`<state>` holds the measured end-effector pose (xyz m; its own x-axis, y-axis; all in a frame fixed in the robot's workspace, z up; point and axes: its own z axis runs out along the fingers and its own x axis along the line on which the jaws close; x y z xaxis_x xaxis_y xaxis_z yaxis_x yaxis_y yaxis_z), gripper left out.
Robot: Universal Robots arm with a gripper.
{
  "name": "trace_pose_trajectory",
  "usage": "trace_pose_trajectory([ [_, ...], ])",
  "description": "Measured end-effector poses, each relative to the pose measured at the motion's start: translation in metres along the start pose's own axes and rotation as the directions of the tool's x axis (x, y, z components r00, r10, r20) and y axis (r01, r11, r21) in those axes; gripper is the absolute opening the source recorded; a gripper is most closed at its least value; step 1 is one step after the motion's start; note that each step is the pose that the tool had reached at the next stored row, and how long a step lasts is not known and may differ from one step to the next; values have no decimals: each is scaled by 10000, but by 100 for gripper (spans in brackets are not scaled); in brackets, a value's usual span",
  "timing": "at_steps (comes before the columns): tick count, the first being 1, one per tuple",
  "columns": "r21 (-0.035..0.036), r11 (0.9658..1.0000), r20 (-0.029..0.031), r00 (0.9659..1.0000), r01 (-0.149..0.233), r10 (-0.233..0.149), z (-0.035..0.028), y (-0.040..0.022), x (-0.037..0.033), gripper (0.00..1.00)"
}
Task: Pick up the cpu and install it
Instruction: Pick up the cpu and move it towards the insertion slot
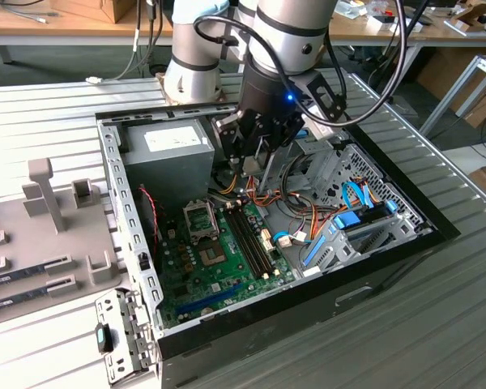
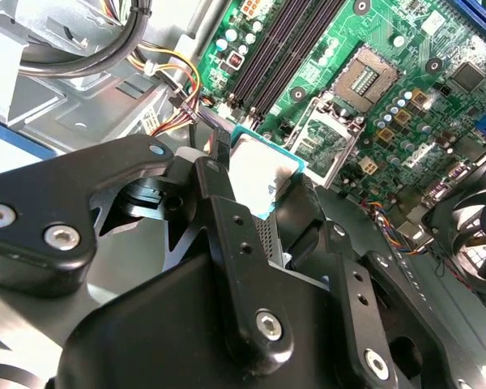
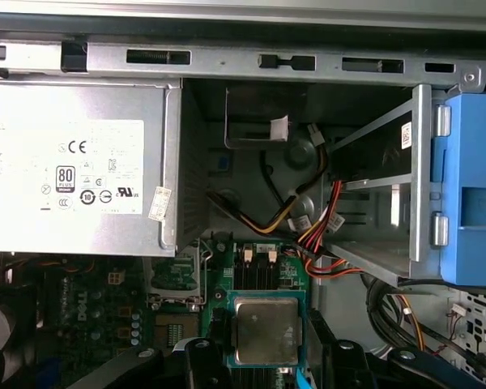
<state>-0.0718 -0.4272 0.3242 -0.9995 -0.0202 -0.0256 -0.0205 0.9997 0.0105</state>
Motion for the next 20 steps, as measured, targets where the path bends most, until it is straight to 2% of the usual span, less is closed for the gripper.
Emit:
trace_pose_trajectory([
  [13, -1, 10000, 0, 10000, 0, 0, 23, -7, 4, 47],
  [20, -1, 10000, 0, 10000, 1, -1, 37, -28, 34, 47],
])
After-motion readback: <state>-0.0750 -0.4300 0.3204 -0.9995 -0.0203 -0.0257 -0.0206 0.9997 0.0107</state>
